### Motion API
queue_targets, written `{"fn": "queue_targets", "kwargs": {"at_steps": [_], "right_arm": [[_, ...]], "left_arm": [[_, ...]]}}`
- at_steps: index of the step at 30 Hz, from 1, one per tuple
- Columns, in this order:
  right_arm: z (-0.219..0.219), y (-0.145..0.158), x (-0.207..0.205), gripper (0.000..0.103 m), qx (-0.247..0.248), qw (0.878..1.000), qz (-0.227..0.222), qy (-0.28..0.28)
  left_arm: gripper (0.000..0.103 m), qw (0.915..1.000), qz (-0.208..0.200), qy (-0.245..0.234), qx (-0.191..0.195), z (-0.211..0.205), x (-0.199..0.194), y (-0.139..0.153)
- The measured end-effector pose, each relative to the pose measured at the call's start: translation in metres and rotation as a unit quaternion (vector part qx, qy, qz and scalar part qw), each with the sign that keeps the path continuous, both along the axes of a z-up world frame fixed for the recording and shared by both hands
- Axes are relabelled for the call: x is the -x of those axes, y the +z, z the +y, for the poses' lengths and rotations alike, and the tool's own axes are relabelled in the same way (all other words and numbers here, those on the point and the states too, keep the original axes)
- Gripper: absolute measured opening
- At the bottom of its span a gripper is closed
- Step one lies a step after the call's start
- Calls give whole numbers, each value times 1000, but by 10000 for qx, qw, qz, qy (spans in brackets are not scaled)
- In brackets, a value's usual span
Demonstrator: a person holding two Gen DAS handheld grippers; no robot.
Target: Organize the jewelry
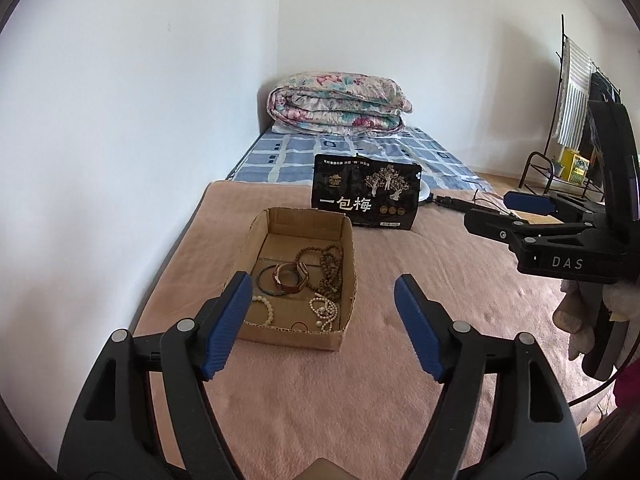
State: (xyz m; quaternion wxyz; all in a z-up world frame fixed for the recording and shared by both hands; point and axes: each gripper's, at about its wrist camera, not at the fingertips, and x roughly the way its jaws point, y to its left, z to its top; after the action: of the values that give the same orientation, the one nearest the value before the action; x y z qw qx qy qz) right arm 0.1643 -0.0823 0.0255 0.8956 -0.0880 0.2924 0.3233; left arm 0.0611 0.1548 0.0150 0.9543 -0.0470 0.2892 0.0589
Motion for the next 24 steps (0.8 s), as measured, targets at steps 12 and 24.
{"fn": "queue_targets", "kwargs": {"at_steps": [12,24], "right_arm": [[-25,-13,16,102,-17,9998,-83,-191],[-30,-31,14,103,260,9995,-94,-169]], "left_arm": [[93,9999,-52,76,-47,-2,5,2],[99,9995,-64,114,-287,-10,1,1]]}}
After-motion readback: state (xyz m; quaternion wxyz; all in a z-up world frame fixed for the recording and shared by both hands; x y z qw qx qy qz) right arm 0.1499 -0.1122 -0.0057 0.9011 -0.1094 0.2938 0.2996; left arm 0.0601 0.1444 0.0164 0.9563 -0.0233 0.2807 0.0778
